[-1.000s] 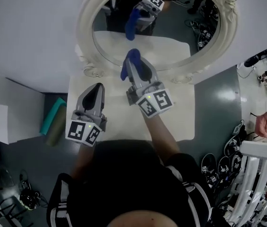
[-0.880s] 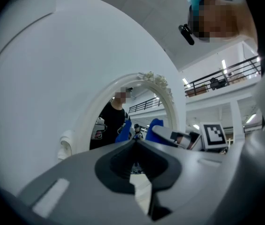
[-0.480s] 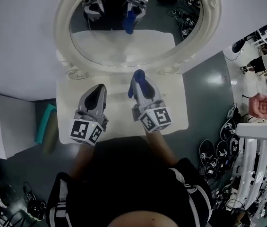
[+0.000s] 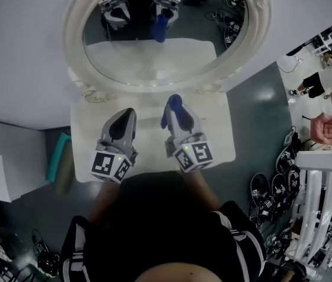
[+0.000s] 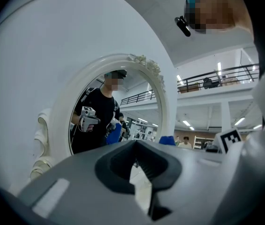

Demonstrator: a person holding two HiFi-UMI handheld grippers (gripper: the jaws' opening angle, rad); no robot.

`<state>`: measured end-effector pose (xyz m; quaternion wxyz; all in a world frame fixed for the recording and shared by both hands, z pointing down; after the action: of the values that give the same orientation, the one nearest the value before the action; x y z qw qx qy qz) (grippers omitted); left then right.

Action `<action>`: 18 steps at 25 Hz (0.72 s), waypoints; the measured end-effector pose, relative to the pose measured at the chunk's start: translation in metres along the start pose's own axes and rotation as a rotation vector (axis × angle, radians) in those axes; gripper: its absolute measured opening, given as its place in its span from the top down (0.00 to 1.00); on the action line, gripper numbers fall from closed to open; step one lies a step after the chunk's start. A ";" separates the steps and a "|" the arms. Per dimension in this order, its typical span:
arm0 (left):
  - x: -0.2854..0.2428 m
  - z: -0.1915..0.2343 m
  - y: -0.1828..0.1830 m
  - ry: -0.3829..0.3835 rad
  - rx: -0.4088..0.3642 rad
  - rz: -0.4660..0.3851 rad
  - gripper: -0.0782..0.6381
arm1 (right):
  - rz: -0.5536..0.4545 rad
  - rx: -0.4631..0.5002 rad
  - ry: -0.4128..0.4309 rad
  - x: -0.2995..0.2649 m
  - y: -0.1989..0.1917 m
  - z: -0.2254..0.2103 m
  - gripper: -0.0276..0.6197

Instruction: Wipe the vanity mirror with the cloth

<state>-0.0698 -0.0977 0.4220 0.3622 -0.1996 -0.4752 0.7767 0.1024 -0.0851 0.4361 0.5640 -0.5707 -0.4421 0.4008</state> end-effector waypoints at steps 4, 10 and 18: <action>0.001 0.000 0.000 0.001 -0.002 -0.002 0.88 | 0.011 -0.002 0.001 0.001 -0.002 0.002 0.86; 0.000 -0.001 -0.003 0.002 0.003 0.006 0.88 | 0.022 0.000 -0.003 0.002 -0.006 0.002 0.86; 0.002 0.001 0.001 0.006 0.000 -0.002 0.88 | 0.025 0.003 -0.008 0.003 -0.006 0.002 0.86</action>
<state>-0.0715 -0.0971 0.4216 0.3643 -0.2015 -0.4744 0.7756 0.1012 -0.0821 0.4416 0.5580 -0.5740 -0.4365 0.4106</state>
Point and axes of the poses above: the fingertips, and each gripper's own axes: x backward along the fingers, z to its left, y out of its top, the point moved 5 cm from there along x, backward along the fingers, and after that the axes turned 13 degrees about x, right-handed, at the moved point
